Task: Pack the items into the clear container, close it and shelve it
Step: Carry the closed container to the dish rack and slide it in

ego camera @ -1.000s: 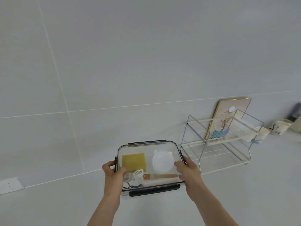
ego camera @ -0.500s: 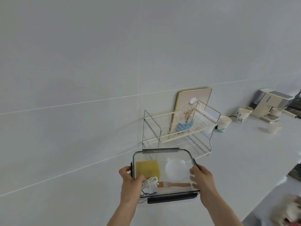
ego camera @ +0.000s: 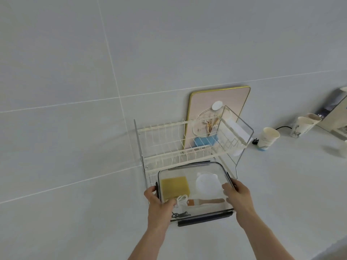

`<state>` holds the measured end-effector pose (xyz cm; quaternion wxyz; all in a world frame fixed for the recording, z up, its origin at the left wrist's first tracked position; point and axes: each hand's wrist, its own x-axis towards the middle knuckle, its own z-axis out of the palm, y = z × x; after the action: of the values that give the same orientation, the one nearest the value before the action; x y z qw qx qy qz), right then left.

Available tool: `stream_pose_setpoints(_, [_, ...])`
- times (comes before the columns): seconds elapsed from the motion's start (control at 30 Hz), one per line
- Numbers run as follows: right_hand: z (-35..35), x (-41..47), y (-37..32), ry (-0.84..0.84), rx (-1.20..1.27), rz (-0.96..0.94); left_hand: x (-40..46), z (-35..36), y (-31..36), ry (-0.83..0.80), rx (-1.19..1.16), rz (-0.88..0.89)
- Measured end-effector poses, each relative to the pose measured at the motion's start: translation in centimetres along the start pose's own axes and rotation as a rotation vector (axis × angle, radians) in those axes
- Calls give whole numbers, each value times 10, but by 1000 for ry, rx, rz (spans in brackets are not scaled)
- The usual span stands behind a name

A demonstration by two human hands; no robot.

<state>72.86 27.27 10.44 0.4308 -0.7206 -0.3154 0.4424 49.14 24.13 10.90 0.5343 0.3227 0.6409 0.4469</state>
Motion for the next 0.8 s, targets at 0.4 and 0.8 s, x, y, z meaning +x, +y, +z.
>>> stream_pose_setpoints(0.4, [51,74,4,-137,-108,-91,51,17,-8,175,140,39])
stream_pose_setpoints(0.8, [63,73,16,71,-593,-698,43,17,-9,331,1142,363])
